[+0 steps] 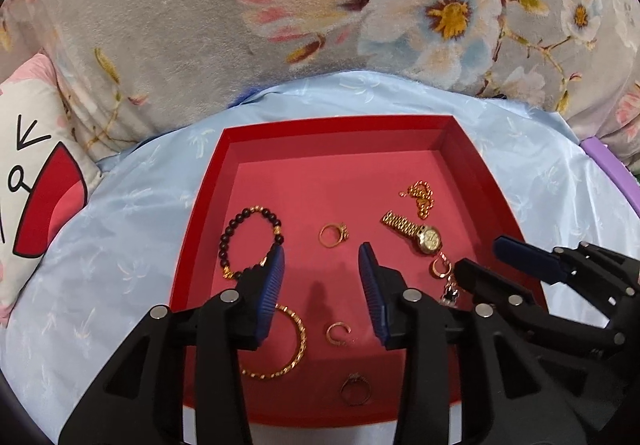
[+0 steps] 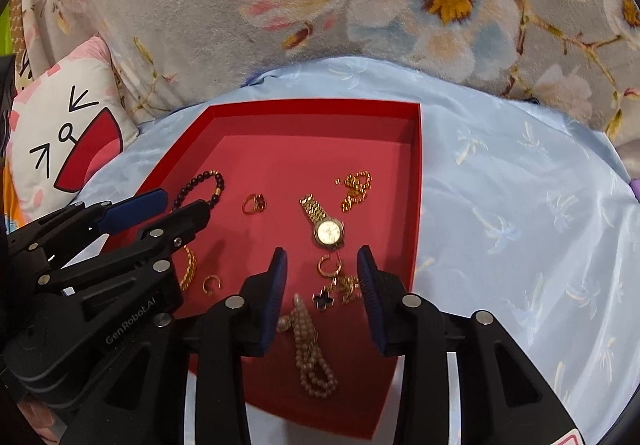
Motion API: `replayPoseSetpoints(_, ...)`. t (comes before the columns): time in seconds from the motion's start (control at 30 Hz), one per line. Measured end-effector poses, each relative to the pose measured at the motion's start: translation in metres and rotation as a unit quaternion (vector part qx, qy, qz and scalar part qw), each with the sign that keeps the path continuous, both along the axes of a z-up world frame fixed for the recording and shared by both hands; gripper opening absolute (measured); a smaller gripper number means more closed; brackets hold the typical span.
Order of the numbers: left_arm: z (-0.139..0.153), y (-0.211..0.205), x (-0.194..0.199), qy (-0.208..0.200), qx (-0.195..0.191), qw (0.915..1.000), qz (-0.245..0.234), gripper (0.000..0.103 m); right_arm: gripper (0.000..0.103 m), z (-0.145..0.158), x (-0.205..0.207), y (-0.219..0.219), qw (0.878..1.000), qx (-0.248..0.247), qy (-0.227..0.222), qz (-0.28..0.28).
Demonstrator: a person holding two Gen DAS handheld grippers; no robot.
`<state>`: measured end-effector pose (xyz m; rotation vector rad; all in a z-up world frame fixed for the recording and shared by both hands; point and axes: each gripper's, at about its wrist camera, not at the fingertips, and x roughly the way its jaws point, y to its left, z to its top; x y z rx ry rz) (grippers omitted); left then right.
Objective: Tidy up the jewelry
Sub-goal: 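Withdraw both open tools from the red tray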
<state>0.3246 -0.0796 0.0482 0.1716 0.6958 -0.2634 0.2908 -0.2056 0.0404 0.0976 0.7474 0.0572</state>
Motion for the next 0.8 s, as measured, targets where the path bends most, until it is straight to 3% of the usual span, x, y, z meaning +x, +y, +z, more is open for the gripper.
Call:
replayPoseSetpoints(0.13,0.000,0.005,-0.010,0.000,0.006,0.9999,0.010,0.047,0.043,0.003,-0.012,0.000,1.000,0.005,0.006,-0.005)
replayPoseSetpoints(0.27,-0.001,0.006,-0.020,-0.002,0.016,0.9998,0.014,0.048,0.046,0.002,-0.023,0.004,1.000,0.007,0.006,-0.004)
replayPoseSetpoints(0.8,-0.015,0.013,-0.041,0.015,0.031,0.9991,0.025,0.048,0.047,-0.003,-0.036,0.008,1.000,0.003,0.014,0.000)
